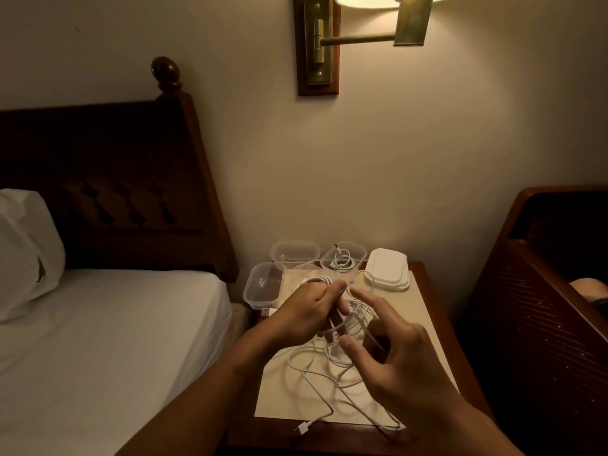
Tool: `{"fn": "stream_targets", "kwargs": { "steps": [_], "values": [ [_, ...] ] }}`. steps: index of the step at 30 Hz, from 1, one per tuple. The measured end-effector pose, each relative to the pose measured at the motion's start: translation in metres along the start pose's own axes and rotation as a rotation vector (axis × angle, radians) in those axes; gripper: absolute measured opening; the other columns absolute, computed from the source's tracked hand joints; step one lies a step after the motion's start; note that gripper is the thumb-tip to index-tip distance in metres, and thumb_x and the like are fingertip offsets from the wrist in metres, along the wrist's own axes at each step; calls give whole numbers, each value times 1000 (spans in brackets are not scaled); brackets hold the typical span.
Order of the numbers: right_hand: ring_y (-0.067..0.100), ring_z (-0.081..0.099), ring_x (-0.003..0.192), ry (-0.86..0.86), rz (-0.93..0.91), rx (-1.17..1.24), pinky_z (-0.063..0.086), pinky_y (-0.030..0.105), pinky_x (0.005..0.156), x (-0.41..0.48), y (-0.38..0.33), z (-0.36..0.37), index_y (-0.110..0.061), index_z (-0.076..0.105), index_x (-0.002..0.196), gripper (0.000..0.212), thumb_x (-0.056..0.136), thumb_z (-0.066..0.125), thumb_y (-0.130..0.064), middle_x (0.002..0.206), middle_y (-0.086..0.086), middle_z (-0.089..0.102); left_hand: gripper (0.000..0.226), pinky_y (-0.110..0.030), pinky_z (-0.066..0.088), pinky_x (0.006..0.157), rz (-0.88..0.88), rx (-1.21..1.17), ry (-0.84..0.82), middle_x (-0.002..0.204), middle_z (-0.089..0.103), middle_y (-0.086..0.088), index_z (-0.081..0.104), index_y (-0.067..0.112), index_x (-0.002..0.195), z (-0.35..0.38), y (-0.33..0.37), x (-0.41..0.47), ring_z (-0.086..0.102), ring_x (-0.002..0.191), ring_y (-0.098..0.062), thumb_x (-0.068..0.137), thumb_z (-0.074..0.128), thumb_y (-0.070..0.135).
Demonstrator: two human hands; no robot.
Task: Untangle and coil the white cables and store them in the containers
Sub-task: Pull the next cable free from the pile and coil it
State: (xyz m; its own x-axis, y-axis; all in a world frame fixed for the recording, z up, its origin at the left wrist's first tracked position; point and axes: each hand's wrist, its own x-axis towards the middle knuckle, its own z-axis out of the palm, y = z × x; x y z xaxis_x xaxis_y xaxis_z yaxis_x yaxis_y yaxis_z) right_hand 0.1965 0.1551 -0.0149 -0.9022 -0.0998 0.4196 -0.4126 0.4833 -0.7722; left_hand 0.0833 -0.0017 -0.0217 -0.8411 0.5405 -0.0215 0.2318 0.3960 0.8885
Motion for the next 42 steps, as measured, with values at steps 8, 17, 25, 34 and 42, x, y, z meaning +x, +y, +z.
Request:
{"fn": "stream_targets", "kwargs": {
  "steps": [8,17,25,34,42],
  "values": [
    [7,56,48,241,-216,-114,43,17,45,33,12,-14,-14,72,116,24,94,63,-18,64,-24,54,91,-29,30,45,-63,-333,-393,50,47,-9,66,1,89,13,-5,-16,36,40,-19,102,5,68],
    [11,59,62,219,-174,94,47,19,57,49,36,-11,-11,73,103,20,99,56,-20,68,-9,61,53,-24,20,42,16,-981,-673,45,26,0,49,16,71,14,17,-35,24,36,-10,107,33,52],
    [4,59,70,-7,28,547,48,17,64,27,30,14,-12,70,91,31,103,42,-20,75,-5,66,53,-20,24,36,55,-1199,-670,37,17,0,29,20,60,9,28,-37,18,29,-12,107,36,43],
    [14,60,75,186,-40,-47,52,32,59,21,33,19,-28,65,84,38,101,40,-50,81,-12,58,70,-20,40,39,-20,-1110,-511,33,32,-4,33,17,46,7,21,-24,54,35,-16,105,38,55],
    [14,52,64,271,-104,-204,42,22,51,33,23,10,-26,53,83,38,105,29,-46,79,-12,48,64,-23,41,36,-81,-1009,-26,33,34,-6,39,17,47,26,45,-20,52,35,-22,102,47,47]
  ]
}}
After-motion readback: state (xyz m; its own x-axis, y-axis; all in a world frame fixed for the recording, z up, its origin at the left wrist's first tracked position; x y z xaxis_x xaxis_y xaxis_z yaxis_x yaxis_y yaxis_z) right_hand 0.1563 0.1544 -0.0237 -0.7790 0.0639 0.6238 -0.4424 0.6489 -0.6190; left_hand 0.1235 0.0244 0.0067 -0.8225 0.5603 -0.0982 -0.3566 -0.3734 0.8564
